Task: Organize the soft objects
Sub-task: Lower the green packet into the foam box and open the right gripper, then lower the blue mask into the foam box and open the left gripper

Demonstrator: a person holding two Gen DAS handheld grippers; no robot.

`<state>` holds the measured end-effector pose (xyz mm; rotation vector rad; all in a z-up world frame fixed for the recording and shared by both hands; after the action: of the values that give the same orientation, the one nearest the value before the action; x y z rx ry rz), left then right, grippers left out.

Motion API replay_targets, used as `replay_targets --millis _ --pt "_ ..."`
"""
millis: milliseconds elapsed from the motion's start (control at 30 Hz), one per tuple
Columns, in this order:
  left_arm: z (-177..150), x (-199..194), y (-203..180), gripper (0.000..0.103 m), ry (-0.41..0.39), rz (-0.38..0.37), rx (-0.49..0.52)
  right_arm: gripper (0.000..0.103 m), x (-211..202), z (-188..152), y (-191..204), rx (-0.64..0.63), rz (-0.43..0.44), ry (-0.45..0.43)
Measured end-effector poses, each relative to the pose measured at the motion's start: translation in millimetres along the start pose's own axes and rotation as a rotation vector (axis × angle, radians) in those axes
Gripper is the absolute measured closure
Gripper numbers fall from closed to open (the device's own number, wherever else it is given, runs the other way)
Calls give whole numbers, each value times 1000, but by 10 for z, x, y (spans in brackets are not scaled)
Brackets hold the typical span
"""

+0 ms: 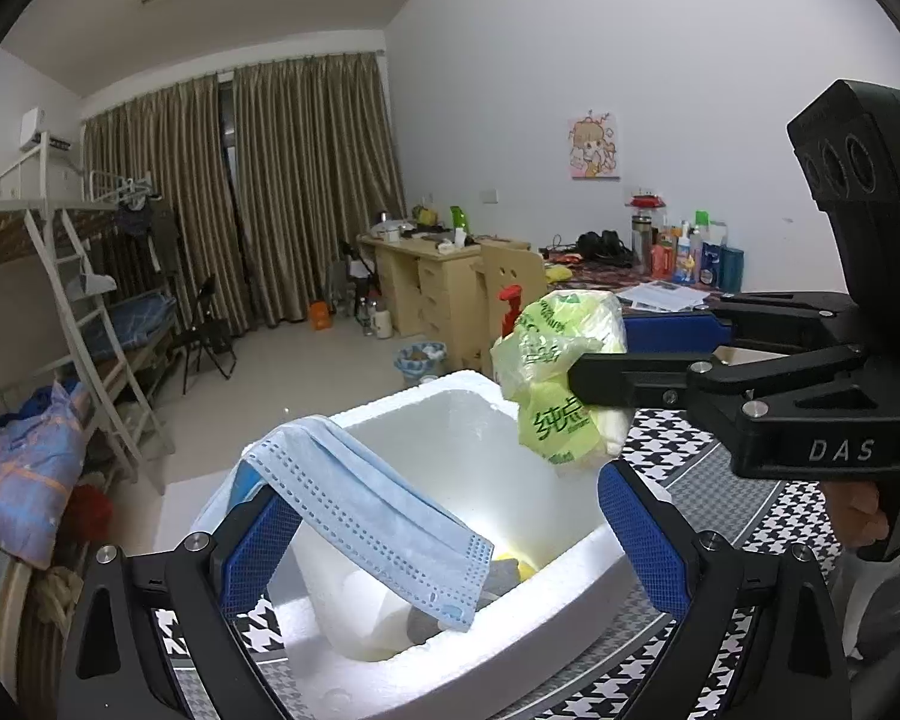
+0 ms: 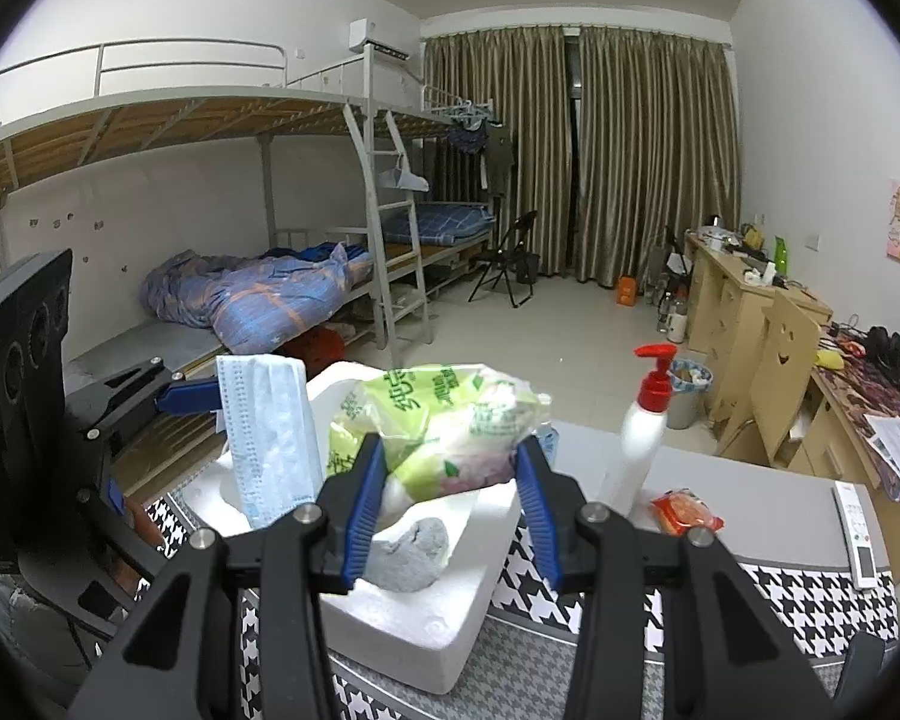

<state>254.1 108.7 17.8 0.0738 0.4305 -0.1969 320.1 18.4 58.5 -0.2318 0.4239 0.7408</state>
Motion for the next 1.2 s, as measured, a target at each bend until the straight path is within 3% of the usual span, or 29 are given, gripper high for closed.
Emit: replay_targets --millis 367,500,667,800,1000,1200 --pt "-31 25 -27 6 13 -3 5 54 185 4 70 -20 29 43" --pt "-37 38 -28 6 16 -4 0 41 231 7 115 -34 50 55" --pt "-59 31 -16 6 19 -9 1 39 295 -2 143 -57 47 69" --pt "-83 30 -15 6 21 -15 7 27 309 7 136 -60 54 71" --pt "-123 41 -27 6 31 -20 9 26 330 28 173 -83 66 67" --pt "-137 -7 -100 6 16 -55 42 26 386 59 283 -108 138 79"
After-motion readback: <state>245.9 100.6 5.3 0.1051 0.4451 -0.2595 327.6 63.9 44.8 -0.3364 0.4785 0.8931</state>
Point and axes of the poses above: each gripper's, at about its wrist camera, not at the fingertips, and x roughly the way its jaws point, y to its left, z to its top, the point moved 5 cm from there along x, roughly the way its jaws point, and after that the axes turned 7 degrees about -z, right-handed, at the moved point
